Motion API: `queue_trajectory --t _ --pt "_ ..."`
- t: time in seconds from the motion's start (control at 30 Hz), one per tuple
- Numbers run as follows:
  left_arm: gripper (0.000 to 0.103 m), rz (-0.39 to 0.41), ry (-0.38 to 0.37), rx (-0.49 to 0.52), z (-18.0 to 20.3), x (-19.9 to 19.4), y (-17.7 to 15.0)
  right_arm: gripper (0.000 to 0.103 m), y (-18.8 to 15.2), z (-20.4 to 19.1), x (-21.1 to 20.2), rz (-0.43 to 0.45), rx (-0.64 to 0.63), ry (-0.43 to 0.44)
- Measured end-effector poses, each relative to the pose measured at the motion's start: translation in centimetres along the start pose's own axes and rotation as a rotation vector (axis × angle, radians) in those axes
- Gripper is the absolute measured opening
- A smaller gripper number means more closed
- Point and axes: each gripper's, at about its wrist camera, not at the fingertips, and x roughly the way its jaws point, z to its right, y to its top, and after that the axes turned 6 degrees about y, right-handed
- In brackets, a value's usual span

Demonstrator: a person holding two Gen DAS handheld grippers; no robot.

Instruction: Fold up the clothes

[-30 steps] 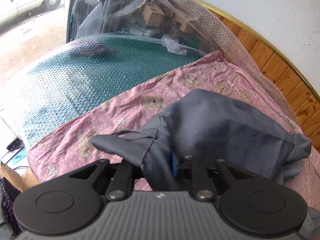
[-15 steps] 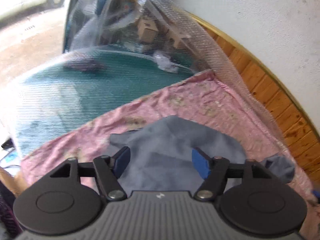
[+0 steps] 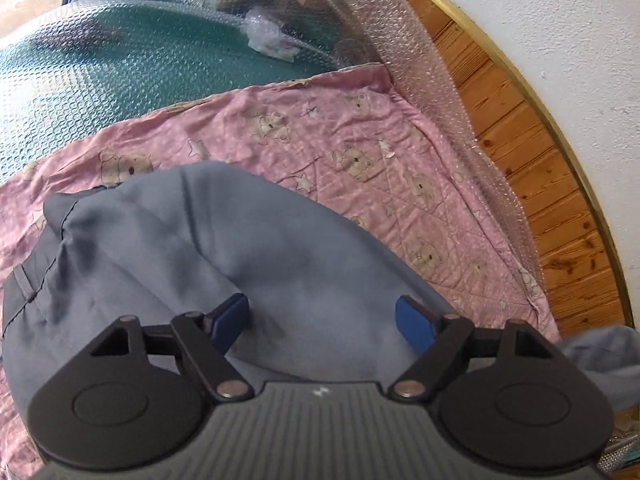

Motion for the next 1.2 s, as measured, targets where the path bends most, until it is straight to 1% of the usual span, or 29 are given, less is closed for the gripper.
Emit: queue_trajectory --t 0.03,0.07,0.1,0.13,0.17,0.2,0.23,0.27,0.3,0.33,0.37,0.4,0.47,0.5,0.53,0.57,0.6,0.63,0.7,0.77,0.9,0.93,0.97,1.0,1.03,1.07,1.1,1.2 --pt "0.083 -0.003 -0.002 0.009 0.1 0.2 0.0 0.0 1.0 -2.3 -3.0 0.035 -0.079 -0.036" --pt "0.083 -0.011 0.004 0.021 0.3 0.6 0.0 0.0 1.5 -3.6 -4.7 0.038 -0.125 -0.091" --pt "0.083 -0.019 0.011 0.033 0.5 0.9 0.0 0.0 1.6 -4.1 -5.2 0.024 -0.157 -0.161" --pt "0.083 -0.026 0.017 0.045 0.7 1.3 0.0 0.001 1.0 -3.3 -4.5 -0.012 -0.161 -0.239" --pt "0.083 -0.034 0.024 0.057 0.9 1.7 0.0 0.003 -0.1 -1.4 -2.7 -0.07 -0.143 -0.311" --pt "0.083 -0.038 0.035 0.07 1.1 2.0 -0.1 0.013 -1.3 0.4 -1.0 -0.128 -0.124 -0.382" --pt "0.082 -0.039 0.049 0.083 1.2 2.1 -0.1 0.023 -2.7 2.7 0.4 -0.191 -0.09 -0.435" --pt "0.082 -0.039 0.059 0.09 1.2 2.0 0.0 0.033 -4.4 5.4 1.4 -0.26 -0.035 -0.463" --pt "0.082 -0.031 0.061 0.095 1.1 1.5 0.0 0.03 -6.2 8.2 2.4 -0.329 0.021 -0.49" --pt "0.082 -0.018 0.06 0.102 0.9 0.7 0.1 0.031 -7.3 10.1 2.2 -0.354 0.06 -0.504" --pt "0.082 0.0 0.067 0.116 0.7 -0.1 0.2 0.031 -7.6 10.8 0.4 -0.318 0.077 -0.5" --pt "0.083 0.021 0.081 0.136 0.4 -1.1 0.1 0.048 -7.9 11.6 -1.4 -0.281 0.093 -0.496" --pt "0.083 0.039 0.111 0.209 0.6 -2.0 -0.6 0.076 -8.6 13.0 -5.0 -0.208 0.126 -0.488" --pt "0.083 0.044 0.126 0.25 0.8 -2.3 -1.0 0.076 -8.9 13.7 -6.8 -0.172 0.143 -0.484" --pt "0.083 0.05 0.141 0.291 1.0 -2.6 -1.5 0.075 -9.2 14.6 -7.8 -0.171 0.119 -0.505" --pt "0.084 0.055 0.157 0.332 1.2 -2.9 -1.9 0.075 -9.6 15.4 -7.7 -0.22 0.028 -0.549" --pt "0.084 0.061 0.172 0.373 1.4 -3.2 -2.4 0.075 -10.0 15.9 -7.4 -0.268 -0.078 -0.575" --pt "0.084 0.062 0.191 0.417 1.8 -3.2 -3.0 0.075 -10.4 16.4 -6.9 -0.315 -0.177 -0.582" --pt "0.083 0.057 0.228 0.503 2.8 -2.5 -4.6 0.075 -11.3 16.9 -5.1 -0.394 -0.34 -0.546" --pt "0.083 0.052 0.247 0.56 3.8 -2.0 -5.9 0.076 -11.9 16.9 -2.8 -0.417 -0.445 -0.523" --pt "0.084 0.066 0.236 0.621 5.4 -1.7 -7.3 0.079 -13.3 16.8 1.6 -0.46 -0.654 -0.474" --pt "0.084 0.072 0.238 0.653 5.7 -1.6 -7.6 0.079 -13.6 16.8 2.7 -0.47 -0.706 -0.461" --pt "0.084 0.079 0.244 0.695 6.0 -1.4 -7.8 0.075 -13.9 16.7 3.8 -0.48 -0.758 -0.448" --pt "0.084 0.084 0.253 0.742 6.3 -1.2 -8.0 0.058 -14.3 16.7 4.9 -0.49 -0.81 -0.435" --pt "0.084 0.089 0.26 0.798 6.4 -1.0 -8.1 0.038 -14.1 16.9 5.6 -0.502 -0.826 -0.422" --pt "0.084 0.099 0.27 0.861 6.5 -0.9 -8.3 0.0 -13.2 17.2 5.4 -0.511 -0.782 -0.412" --pt "0.084 0.114 0.281 0.916 6.4 -0.7 -8.3 0.0 -12.0 17.3 4.6 -0.497 -0.746 -0.41" --pt "0.084 0.162 0.303 1.05 6.0 -0.4 -8.3 0.0 -8.3 15.4 0.1 -0.397 -0.734 -0.433"
